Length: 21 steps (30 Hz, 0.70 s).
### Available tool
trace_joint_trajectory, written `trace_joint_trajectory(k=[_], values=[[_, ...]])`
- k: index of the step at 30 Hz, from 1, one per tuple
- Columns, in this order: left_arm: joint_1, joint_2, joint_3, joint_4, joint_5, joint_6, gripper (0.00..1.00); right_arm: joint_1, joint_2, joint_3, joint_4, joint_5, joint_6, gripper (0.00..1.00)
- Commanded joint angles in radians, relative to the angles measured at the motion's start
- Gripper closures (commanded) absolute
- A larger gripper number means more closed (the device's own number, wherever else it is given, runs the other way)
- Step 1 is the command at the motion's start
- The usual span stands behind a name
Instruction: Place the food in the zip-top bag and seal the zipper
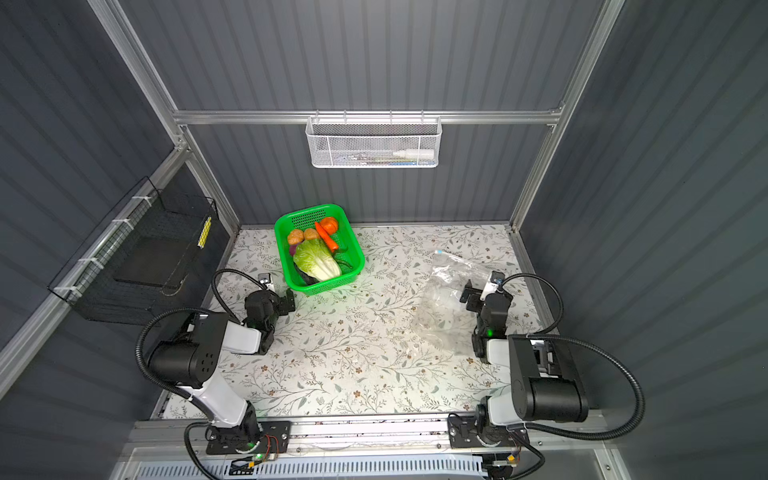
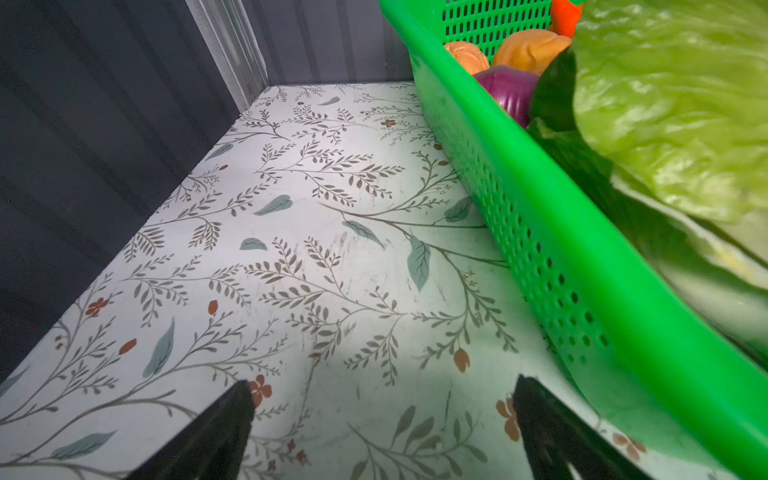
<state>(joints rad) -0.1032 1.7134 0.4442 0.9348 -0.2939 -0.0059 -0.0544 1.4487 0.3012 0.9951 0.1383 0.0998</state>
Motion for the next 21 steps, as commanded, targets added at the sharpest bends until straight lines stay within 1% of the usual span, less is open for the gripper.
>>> trace_joint_trajectory(k=[1,11,16,21], values=[[-0.003,0.005,0.017,0.002,0.002,0.02,0.01,0.004,0.006,0.001,0.013,-0.001,-0.01,0.01],[-0.003,0.004,0.019,-0.002,0.004,0.02,0.01,0.003,0.006,0.003,0.012,-0.001,-0.011,0.01],[0.013,0.005,0.031,-0.03,0.037,0.013,0.01,0.003,0.007,0.01,-0.001,-0.001,-0.009,0.01],[0.015,0.005,0.031,-0.03,0.041,0.011,0.01,0.003,0.007,0.01,-0.002,-0.002,-0.009,0.01]])
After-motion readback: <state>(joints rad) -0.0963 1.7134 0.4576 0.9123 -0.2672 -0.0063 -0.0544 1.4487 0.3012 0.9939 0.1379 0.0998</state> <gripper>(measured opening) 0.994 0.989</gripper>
